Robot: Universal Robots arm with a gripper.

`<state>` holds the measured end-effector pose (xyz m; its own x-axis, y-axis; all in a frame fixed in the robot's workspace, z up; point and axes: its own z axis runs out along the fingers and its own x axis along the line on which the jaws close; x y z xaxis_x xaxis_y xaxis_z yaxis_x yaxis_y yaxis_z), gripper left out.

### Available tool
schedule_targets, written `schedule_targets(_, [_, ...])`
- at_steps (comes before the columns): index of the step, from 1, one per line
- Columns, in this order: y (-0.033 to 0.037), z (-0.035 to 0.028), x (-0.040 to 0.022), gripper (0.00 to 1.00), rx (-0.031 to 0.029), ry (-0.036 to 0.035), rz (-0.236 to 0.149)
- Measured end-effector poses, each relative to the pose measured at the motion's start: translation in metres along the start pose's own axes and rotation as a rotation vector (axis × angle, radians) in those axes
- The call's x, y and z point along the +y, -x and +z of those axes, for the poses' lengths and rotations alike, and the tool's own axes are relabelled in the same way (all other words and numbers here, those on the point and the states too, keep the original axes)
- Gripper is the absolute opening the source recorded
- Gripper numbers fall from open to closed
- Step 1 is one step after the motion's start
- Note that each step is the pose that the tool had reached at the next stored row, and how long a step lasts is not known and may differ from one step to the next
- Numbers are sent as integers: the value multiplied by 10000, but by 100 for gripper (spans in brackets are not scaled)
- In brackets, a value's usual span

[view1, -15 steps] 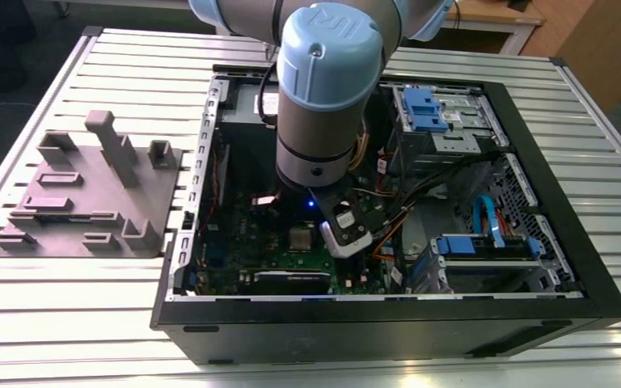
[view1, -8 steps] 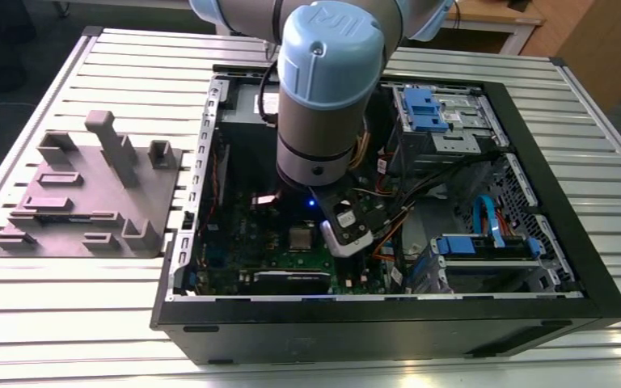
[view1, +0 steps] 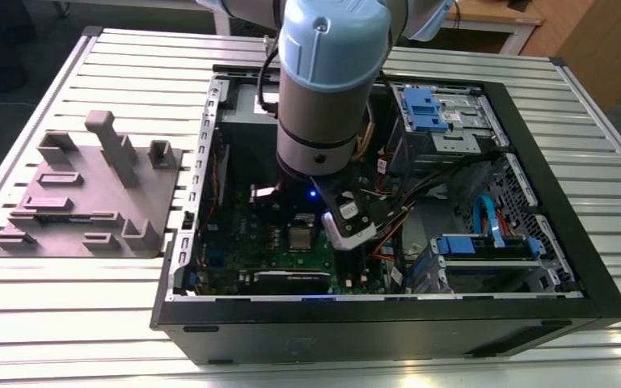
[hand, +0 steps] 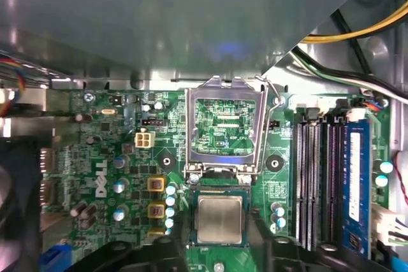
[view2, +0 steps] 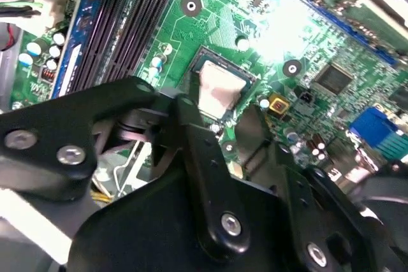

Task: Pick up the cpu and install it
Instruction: 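Place the cpu into insertion slot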

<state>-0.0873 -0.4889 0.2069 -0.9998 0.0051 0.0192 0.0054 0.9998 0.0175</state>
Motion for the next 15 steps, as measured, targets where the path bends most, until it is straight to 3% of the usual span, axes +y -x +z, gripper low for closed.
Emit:
schedule_targets(4, [-1, -82, 1, 34, 30, 0, 1])
schedule_targets(5, [-2, -98, 2, 34, 37, -1, 1])
schedule_targets(10, [-2, -108, 2, 11, 43, 2, 1])
schedule_targets(15, [-1, -109, 2, 10, 44, 3, 1])
